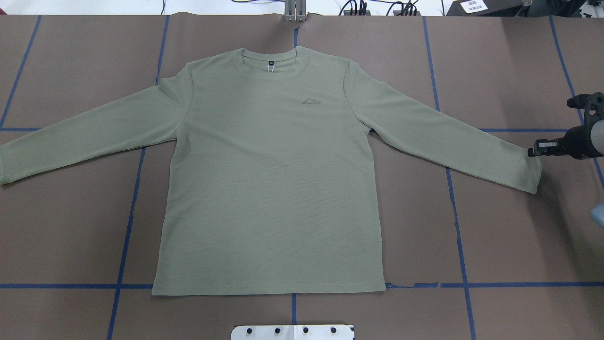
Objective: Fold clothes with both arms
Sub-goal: 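Move the right gripper to the cuff of the sleeve nearest it and grasp, then carry the grasped sleeve across the shirt body toward the left side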
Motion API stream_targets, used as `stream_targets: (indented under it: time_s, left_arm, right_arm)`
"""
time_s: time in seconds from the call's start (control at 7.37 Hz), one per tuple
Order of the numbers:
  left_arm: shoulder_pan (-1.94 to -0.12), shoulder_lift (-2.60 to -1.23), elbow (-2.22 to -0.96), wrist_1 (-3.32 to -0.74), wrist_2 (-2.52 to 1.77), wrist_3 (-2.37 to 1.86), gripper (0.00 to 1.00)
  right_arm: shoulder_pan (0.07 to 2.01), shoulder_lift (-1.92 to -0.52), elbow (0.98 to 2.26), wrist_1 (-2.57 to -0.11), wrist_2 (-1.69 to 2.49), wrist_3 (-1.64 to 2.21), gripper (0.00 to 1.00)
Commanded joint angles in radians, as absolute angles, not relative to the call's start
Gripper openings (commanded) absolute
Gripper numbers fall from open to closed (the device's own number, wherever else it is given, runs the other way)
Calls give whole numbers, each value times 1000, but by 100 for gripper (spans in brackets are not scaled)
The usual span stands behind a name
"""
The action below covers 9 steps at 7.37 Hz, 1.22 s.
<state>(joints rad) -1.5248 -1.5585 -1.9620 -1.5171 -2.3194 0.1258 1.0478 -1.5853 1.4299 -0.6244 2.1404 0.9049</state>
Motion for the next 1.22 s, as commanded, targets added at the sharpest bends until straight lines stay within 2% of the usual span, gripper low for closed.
stream_targets:
  time_s: [0.0,0.14,0.27,0.54,0.68,0.81,1.09]
  left_arm:
    - [-1525,-1559,-1960,-1517,-2319,126,100]
    - [-1525,-1559,-1960,-1517,-2319,126,100]
    - [-1525,-1559,-1960,-1517,-2319,126,100]
    - [-1525,-1559,-1960,-1517,-2319,126,100]
    - [-1525,-1559,-1959,-1517,-2319,124,100]
    - [-1525,-1560,-1960,-1517,-2319,123,100]
    - [-1525,-1560,-1959,-1517,-2319,124,100]
  right_arm:
    - [1046,-1577,1675,-962,2134,907,0]
    - [1042,-1548,1836,-1208,2119,908,0]
    - [1043,-1464,1944,-1443,2085,908,0]
    - [1002,-1158,1997,-1885,2004,961,0]
    - [933,-994,1973,-2043,1929,1030,0]
    - [889,-886,1909,-2068,1896,1070,0]
    - [818,-594,1629,-2069,1797,1135,0]
